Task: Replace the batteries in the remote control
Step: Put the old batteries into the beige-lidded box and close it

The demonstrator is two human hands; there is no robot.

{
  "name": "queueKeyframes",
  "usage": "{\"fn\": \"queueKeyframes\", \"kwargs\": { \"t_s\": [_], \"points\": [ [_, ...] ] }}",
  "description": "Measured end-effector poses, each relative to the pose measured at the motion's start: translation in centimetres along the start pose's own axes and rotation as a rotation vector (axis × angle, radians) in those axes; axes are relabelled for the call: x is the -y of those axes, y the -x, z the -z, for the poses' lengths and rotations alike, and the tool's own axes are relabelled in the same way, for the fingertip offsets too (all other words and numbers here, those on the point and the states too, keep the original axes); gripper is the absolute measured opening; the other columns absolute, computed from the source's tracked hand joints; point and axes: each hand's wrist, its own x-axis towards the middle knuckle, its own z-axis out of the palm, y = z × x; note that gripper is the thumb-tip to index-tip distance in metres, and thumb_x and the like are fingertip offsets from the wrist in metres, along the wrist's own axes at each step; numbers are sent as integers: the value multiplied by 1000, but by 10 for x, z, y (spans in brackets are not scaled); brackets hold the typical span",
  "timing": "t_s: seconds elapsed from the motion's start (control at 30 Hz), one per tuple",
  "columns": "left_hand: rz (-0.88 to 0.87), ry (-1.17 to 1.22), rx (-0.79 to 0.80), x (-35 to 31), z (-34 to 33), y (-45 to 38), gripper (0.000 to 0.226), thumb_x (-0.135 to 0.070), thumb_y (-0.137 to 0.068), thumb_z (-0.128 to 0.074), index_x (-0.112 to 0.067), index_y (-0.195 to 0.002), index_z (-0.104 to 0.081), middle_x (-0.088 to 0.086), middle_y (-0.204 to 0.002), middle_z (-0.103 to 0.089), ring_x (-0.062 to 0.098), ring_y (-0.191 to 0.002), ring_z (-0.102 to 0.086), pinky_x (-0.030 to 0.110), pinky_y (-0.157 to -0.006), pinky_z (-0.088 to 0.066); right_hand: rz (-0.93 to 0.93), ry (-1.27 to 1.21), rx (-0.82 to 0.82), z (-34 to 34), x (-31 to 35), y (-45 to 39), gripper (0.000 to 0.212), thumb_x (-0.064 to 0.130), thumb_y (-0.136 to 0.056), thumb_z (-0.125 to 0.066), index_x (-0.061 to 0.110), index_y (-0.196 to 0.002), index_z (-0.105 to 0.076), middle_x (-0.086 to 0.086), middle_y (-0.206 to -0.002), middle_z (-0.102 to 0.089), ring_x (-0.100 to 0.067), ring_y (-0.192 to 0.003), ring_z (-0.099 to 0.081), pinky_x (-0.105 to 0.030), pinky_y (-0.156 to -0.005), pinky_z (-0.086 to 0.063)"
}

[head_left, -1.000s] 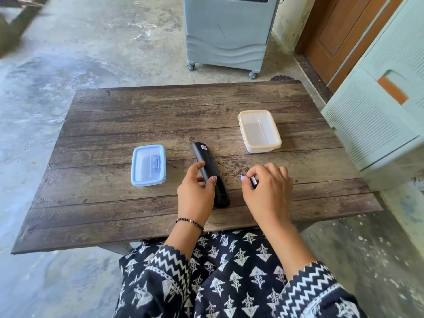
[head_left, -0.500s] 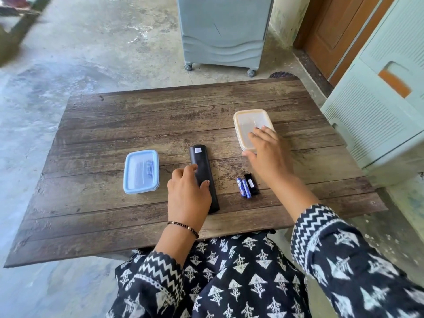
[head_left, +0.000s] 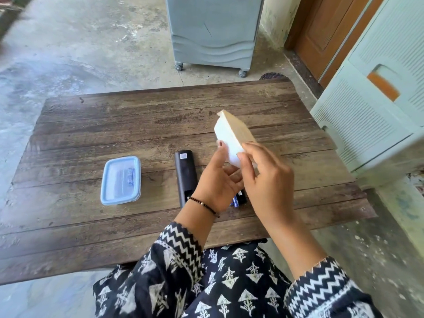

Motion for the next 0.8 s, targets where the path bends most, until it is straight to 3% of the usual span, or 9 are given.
{"fn": "queueKeyframes", "kwargs": {
  "t_s": [0.13,0.27,0.37,0.53,0.6,0.67,0.73,0.8],
  "points": [
    [-28,76,58,1,0,-1,79,-56,-71,-59,-4,-130,-51,14,-113,-62,19,-95,-64,30,-86,-54,-35,-52,64,-1,4,-5,27,20,-93,-49,2,-105,-64,-10,-100,-70,-25,-88,-66,-33,-72,-53],
    [-81,75,14,2,-1,-2,56,-42,-86,-55,-6,-129,-52,8,-90,-70,13,-76,-69,26,-70,-58,-57,-35,60,-2,7,-4,32,19,-92,-42,1,-108,-63,-12,-97,-71,-27,-84,-67,-25,-68,-46],
    [-129,61,9,1,-3,1,50,-37,-88,-54,-7,-128,-52,8,-88,-69,12,-70,-68,24,-62,-57,-75,-50,-3,2,9,-6,28,15,-92,-43,0,-103,-64,-12,-89,-72,-26,-76,-66,-22,-63,-41],
    [-121,49,15,-1,1,6,48,-38,-90,-51,-6,-125,-53,11,-95,-69,18,-79,-68,29,-70,-59,-166,-129,-23,10,9,-17,23,17,-93,-47,4,-98,-66,-7,-79,-71,-16,-63,-60,-15,-54,-33],
    [-114,78,36,-4,2,8,45,-40,-91,-49,-7,-121,-54,11,-94,-68,19,-80,-67,30,-73,-57,-93,-157,106,14,9,-16,29,25,-91,-52,5,-107,-66,-7,-90,-73,-11,-73,-61,-9,-62,-38],
    [-104,91,64,-9,2,10,49,-44,-89,-47,-7,-121,-54,12,-96,-67,20,-78,-68,31,-76,-57,-53,-180,228,20,2,-13,40,27,-86,-58,5,-119,-61,-9,-113,-68,-16,-99,-64,-19,-84,-47],
    [-89,96,79,-12,3,11,57,-48,-87,-47,-6,-125,-51,14,-99,-65,21,-77,-70,33,-76,-57,9,-147,277,26,-11,-10,43,13,-83,-62,3,-124,-57,-12,-126,-60,-19,-117,-56,-24,-100,-40],
    [-56,93,89,-13,3,11,60,-52,-86,-45,-7,-126,-50,16,-102,-65,23,-81,-69,35,-78,-57,72,-99,277,30,-23,-8,39,0,-81,-63,0,-120,-58,-14,-124,-61,-17,-116,-53,-21,-103,-34]
  ]
}}
